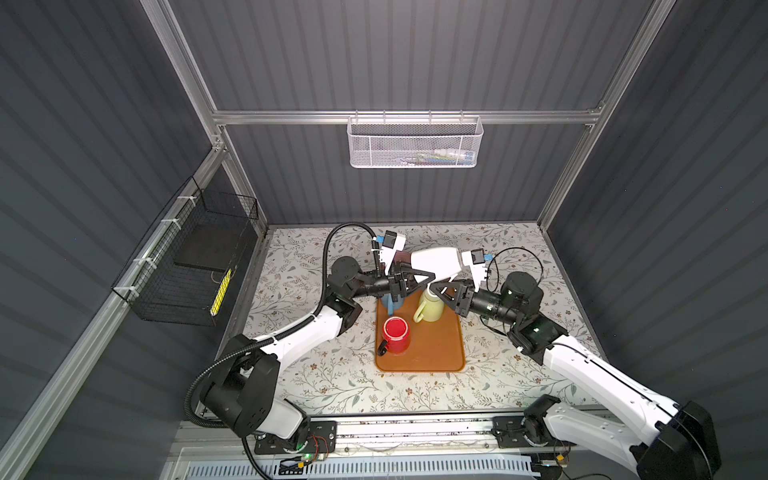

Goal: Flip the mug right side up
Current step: 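Close the left gripper on the white mug while the right gripper opens and releases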

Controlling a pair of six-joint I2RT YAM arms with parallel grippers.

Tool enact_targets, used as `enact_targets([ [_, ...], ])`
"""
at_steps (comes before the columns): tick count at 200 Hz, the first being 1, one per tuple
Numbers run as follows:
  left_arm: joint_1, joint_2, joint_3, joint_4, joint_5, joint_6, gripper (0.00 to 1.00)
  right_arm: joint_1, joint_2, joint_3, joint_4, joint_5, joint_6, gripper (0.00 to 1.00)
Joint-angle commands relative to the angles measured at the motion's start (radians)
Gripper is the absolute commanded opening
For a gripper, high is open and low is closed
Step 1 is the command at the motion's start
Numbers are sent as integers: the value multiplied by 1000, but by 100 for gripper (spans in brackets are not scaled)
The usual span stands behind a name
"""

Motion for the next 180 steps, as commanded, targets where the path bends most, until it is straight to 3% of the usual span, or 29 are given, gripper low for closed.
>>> enact_targets([
  [1, -21, 11, 9, 25, -133, -33, 0, 20, 10, -22, 28, -8, -70, 2],
  [38, -21, -11, -13, 10, -191, -2, 0, 20, 37, -55, 91, -6, -43, 24],
  [117, -19, -17, -35, 38, -265, 10, 0, 19, 110, -97, 195, -12, 14, 31],
  [180, -10, -88, -47, -123, -339, 102, 0, 14, 127, -119, 187, 20, 6, 43],
])
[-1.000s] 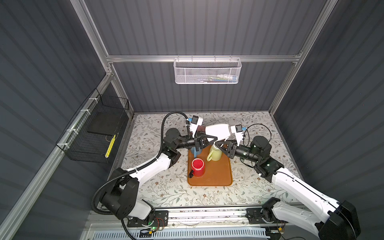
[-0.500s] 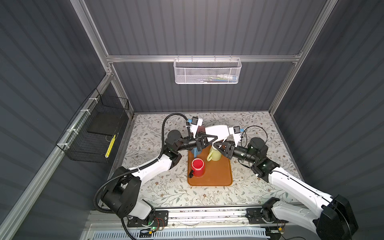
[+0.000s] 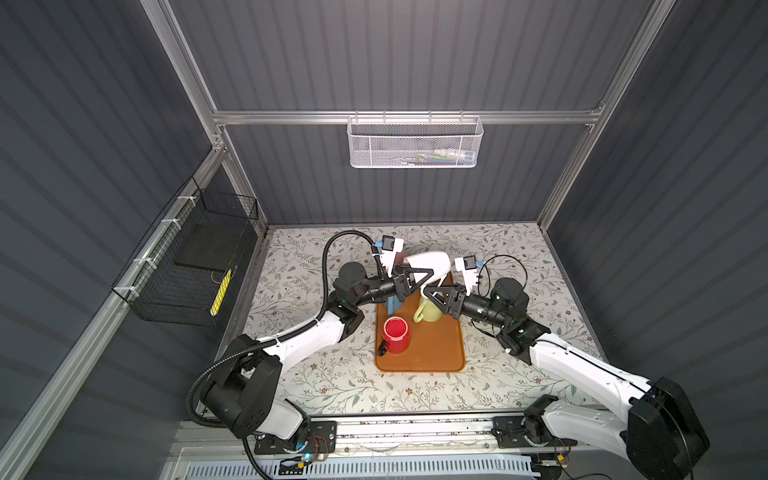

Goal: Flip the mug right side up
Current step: 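Close the left gripper on the white mug while the right gripper opens and releases, then carry the white mug with the left gripper beyond the tray, turning it upright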

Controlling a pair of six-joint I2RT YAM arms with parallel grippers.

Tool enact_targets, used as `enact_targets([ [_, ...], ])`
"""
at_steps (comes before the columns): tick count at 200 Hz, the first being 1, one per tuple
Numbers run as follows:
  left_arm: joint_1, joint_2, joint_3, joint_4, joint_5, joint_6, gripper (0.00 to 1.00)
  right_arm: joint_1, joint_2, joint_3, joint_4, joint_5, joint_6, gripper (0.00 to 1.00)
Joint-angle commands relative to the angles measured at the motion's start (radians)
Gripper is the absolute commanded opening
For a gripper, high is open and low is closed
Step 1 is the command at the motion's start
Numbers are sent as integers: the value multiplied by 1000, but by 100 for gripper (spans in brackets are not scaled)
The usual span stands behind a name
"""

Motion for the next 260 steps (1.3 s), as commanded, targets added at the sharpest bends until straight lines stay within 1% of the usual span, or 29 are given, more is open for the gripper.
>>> enact_targets([
  [1, 8, -73, 6, -16, -76, 72, 0, 9, 15, -17, -2, -7, -21, 43],
  [34, 12, -123, 34, -192, -119, 160, 0, 1, 32, -30, 5, -2, -16, 48],
  [47, 14, -143, 66, -318, -155, 211, 0, -2, 32, -34, 1, 5, -16, 50],
  [81, 21, -156, 235, -747, -278, 369, 0, -15, 9, -33, -57, 31, -42, 51],
  [84, 22, -155, 251, -783, -314, 382, 0, -15, 8, -32, -66, 34, -45, 51],
  [99, 31, -141, 329, -946, -400, 430, 0, -19, -2, -24, -107, 48, -67, 52],
  [112, 46, -122, 395, -1062, -456, 453, 0, -23, -8, -18, -136, 59, -78, 52],
  [143, 97, -46, 540, -1309, -521, 516, 0, -35, -11, -6, -196, 76, -99, 51],
  [145, 101, -41, 574, -1324, -525, 518, 0, -35, -13, -5, -199, 76, -100, 52],
  [150, 112, -26, 606, -1365, -533, 525, 0, -37, -13, -4, -205, 79, -101, 51],
  [178, 185, 64, 741, -1544, -546, 581, 0, -40, -14, 0, -244, 90, -117, 51],
  [193, 209, 116, 805, -1623, -593, 621, 0, -41, -14, 3, -260, 97, -124, 51],
  [223, 261, 202, 872, -1713, -624, 661, 0, -41, -20, 6, -282, 99, -142, 51],
  [247, 292, 275, 961, -1792, -649, 699, 0, -42, -20, -7, -278, 99, -160, 52],
  [250, 294, 283, 973, -1801, -651, 702, 0, -41, -50, -9, -280, 99, -165, 52],
  [260, 305, 306, 1004, -1817, -652, 716, 0, -41, -54, -14, -285, 99, -171, 52],
])
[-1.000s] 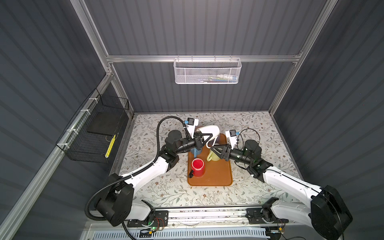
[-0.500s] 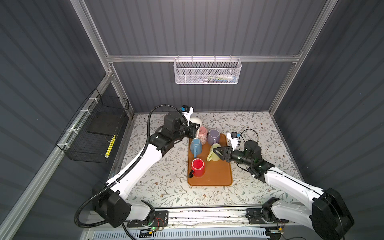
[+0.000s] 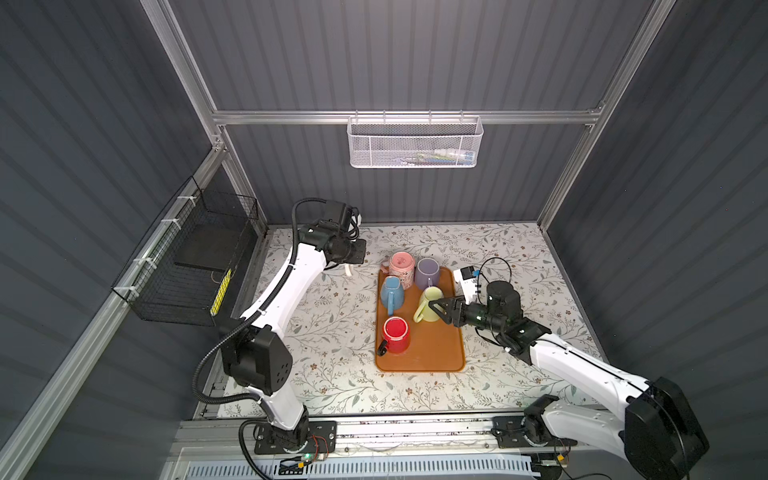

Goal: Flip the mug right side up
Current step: 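Carry the white mug with the left gripper beyond the tray, turning it upright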

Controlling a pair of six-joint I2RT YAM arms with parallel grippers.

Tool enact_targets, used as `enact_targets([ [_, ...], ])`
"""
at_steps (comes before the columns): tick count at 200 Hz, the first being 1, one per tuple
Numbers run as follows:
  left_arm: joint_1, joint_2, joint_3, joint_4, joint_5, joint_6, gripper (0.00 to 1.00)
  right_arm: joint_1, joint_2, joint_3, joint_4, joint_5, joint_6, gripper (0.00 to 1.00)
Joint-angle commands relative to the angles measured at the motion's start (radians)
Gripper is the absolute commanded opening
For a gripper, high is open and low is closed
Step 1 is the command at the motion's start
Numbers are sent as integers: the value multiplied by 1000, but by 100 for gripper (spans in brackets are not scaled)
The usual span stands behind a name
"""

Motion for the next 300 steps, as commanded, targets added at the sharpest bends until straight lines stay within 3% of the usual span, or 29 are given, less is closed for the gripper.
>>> enact_targets([
  [1, 20, 28, 110, -82, -31, 76, 0, -4, -43, 5, -14, 8, -40, 52],
  [96, 106, 283, 397, -257, -55, 239, 0, -4, 5, -55, 42, -24, -9, 51],
  [147, 200, 463, 581, -320, -53, 317, 0, -4, 27, -68, 66, -42, 16, 51],
  [227, 321, 595, 648, -285, 8, 366, 0, 0, 52, -66, 70, -38, 67, 51],
  [245, 341, 607, 626, -258, 68, 360, 0, 6, 64, -53, 57, -34, 70, 51],
  [300, 362, 679, 643, -255, 57, 361, 0, 29, 87, -28, 34, -16, 78, 51],
])
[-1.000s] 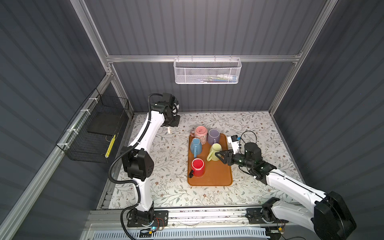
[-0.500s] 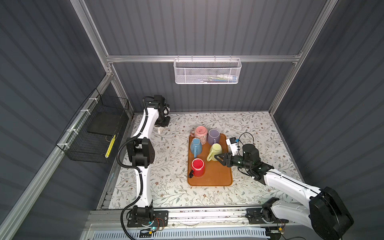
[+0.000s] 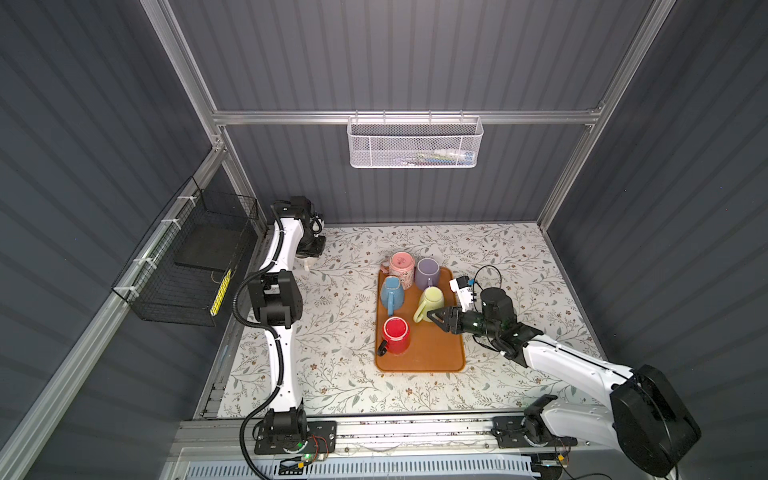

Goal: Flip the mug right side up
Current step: 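Carry the white mug with the left gripper beyond the tray, turning it upright, then lower the white mug upright onto the table with the left gripper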

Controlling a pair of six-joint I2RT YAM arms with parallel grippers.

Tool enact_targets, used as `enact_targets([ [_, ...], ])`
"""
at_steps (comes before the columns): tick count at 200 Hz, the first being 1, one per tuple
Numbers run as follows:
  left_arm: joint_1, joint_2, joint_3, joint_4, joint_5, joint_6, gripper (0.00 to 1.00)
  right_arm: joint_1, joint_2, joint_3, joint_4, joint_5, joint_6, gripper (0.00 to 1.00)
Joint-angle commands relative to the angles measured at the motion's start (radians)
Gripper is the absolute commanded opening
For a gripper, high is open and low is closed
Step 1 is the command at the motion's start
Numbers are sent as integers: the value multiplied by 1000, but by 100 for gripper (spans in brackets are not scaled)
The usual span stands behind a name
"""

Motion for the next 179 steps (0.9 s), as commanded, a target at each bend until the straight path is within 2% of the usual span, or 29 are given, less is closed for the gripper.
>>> enact_targets([
  [1, 11, 18, 35, 13, 35, 26, 0, 14, 14, 36, -17, 11, 9, 51],
  [47, 19, 66, 75, 9, 51, 36, 0, 29, 26, 47, -29, 26, 21, 51],
  [136, 19, 80, 41, 35, 41, 65, 0, 38, 40, 67, -61, 44, 26, 51],
  [179, 20, 77, 28, 45, 30, 73, 19, 43, 46, 63, -56, 40, 36, 51],
])
